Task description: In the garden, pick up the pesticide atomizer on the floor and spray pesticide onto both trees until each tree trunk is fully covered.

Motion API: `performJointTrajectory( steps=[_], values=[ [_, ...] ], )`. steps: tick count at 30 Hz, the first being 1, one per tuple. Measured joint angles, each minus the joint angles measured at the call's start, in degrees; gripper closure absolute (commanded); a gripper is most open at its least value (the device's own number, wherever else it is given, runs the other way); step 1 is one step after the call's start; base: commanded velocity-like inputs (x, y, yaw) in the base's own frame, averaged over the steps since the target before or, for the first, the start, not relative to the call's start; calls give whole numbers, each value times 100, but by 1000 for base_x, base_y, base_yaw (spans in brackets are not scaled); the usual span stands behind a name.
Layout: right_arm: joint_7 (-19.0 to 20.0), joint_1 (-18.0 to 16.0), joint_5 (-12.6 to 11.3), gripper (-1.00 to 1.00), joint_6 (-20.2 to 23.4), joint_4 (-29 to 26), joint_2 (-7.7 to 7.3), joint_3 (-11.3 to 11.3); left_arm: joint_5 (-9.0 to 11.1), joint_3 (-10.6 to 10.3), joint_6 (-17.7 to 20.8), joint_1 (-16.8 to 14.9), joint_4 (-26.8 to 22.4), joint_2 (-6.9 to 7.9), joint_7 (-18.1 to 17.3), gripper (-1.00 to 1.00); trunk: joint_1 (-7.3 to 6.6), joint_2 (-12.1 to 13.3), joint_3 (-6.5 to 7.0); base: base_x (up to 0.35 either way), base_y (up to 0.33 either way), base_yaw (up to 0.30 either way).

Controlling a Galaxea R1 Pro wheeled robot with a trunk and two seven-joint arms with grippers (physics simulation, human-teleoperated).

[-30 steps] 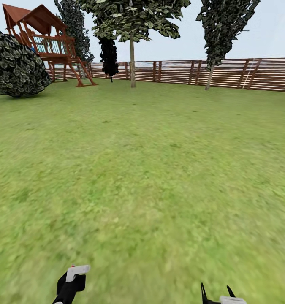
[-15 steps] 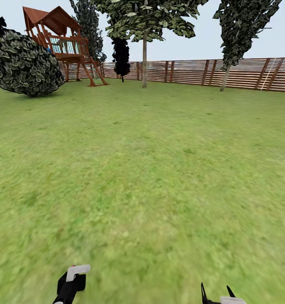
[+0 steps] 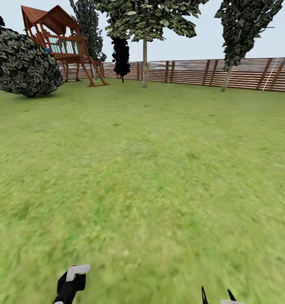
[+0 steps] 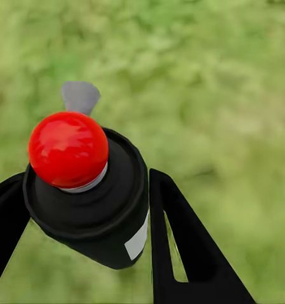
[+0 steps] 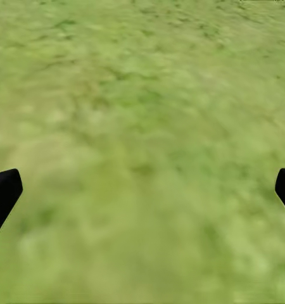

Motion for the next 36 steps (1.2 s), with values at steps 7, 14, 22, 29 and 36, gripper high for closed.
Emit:
performJointTrajectory(
  steps=[7, 14, 22, 29, 36],
  values=[
    [-1, 17, 0, -100, 6, 1, 0, 0, 1, -3, 0, -1, -1, 0, 0, 100, 0, 0, 0, 340, 0, 0],
    [-2, 20, 0, -100, 6, 1, 0, 0, 0, 13, -3, -1, -7, 8, 0, 100, 0, 0, 0, 340, 0, 0],
    [1, 21, 0, -100, 4, 1, 0, 0, -3, 7, -7, 2, -19, 9, 6, 100, 0, 0, 0, 340, 0, 0],
    [4, 21, 0, -100, 7, 1, 0, 0, -14, 10, -8, -1, -11, 9, 8, 100, 0, 0, 0, 340, 0, 0],
    [-1, 21, 0, -100, 7, 2, 0, 0, -24, 2, -8, 1, -3, 7, 7, 100, 0, 0, 0, 340, 0, 0]
  ],
)
